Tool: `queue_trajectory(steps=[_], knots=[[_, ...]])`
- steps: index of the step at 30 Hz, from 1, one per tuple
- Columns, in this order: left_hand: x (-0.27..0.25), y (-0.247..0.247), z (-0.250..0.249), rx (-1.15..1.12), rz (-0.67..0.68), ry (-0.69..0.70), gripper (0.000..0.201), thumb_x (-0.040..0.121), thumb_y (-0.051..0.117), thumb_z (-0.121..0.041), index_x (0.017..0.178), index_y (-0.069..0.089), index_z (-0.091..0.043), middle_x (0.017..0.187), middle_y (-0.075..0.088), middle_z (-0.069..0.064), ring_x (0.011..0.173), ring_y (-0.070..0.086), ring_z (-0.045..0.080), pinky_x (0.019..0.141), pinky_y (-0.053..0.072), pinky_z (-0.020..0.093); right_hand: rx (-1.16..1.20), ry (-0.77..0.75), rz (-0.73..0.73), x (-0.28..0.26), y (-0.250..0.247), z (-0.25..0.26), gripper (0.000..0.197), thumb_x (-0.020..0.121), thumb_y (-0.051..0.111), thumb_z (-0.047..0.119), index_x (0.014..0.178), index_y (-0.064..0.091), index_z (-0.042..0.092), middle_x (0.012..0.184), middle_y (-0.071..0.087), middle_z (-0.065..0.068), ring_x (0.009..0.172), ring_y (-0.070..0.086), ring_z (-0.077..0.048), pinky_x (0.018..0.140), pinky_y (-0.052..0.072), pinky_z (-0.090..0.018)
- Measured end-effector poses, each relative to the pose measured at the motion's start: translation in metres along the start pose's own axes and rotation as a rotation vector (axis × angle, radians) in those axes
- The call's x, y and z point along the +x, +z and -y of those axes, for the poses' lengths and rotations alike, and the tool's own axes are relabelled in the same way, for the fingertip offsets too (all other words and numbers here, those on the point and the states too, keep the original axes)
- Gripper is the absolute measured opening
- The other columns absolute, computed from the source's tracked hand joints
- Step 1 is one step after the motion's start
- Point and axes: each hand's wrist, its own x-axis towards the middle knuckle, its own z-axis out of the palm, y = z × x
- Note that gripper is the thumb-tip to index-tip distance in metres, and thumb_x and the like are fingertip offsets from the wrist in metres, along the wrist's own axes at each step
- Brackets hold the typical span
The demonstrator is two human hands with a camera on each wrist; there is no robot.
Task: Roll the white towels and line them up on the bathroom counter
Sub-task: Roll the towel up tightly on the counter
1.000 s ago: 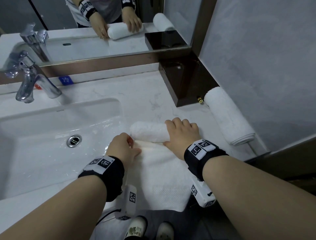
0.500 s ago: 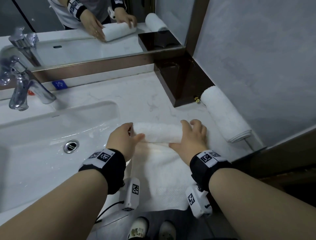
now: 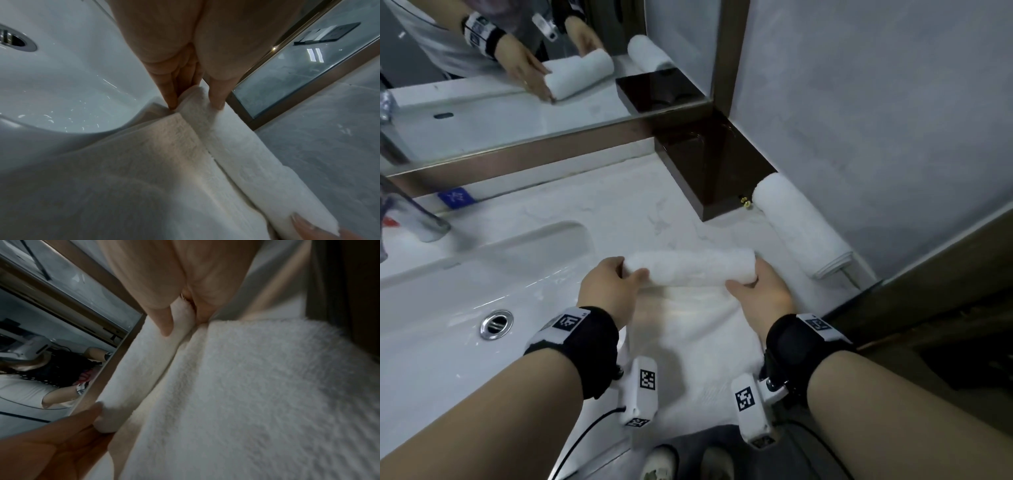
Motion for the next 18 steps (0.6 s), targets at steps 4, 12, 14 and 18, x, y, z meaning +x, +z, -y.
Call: queue_trajectory(steps=[4, 12, 14, 18], knots=[[0.002, 0.003, 0.0, -0.024, 0.023, 0.016, 0.032, 0.084, 0.067, -0.033, 0.082, 0.059, -0.002, 0.079, 0.065, 0.017, 0.073, 0.059, 0.032, 0.068, 0.046, 0.042, -0.026, 0.005, -0.008, 0.001, -0.001, 0.003, 0.037, 0.086, 0.068, 0.023, 0.12, 0.056, 0.032, 0.087, 0.065, 0.016, 0.08, 0.06, 0.004, 0.069, 0.045, -0.016], [0.006, 0.001, 0.003, 0.078, 0.08, 0.081, 0.024, 0.091, 0.056, -0.03, 0.089, 0.062, -0.007, 0.083, 0.068, 0.009, 0.081, 0.061, 0.027, 0.078, 0.05, 0.044, -0.111, -0.009, 0.034, 0.002, -0.007, 0.011, 0.03, 0.089, 0.065, 0.027, 0.117, 0.056, 0.027, 0.094, 0.067, 0.013, 0.09, 0.063, -0.008, 0.081, 0.048, -0.026], [0.007, 0.0, 0.003, 0.097, 0.091, 0.1, 0.023, 0.091, 0.055, -0.029, 0.089, 0.061, -0.007, 0.084, 0.068, 0.009, 0.082, 0.061, 0.028, 0.078, 0.05, 0.044, -0.125, 0.0, 0.042, 0.002, -0.008, 0.012, 0.029, 0.088, 0.065, 0.028, 0.116, 0.057, 0.027, 0.095, 0.067, 0.012, 0.09, 0.063, -0.01, 0.083, 0.049, -0.028], [0.009, -0.004, 0.008, 0.041, 0.138, 0.098, 0.02, 0.088, 0.058, -0.027, 0.095, 0.064, -0.01, 0.089, 0.07, 0.009, 0.087, 0.064, 0.028, 0.083, 0.052, 0.048, -0.094, 0.021, 0.055, 0.004, -0.009, 0.015, 0.029, 0.087, 0.067, 0.026, 0.115, 0.059, 0.025, 0.099, 0.068, 0.009, 0.095, 0.064, -0.013, 0.088, 0.051, -0.032]])
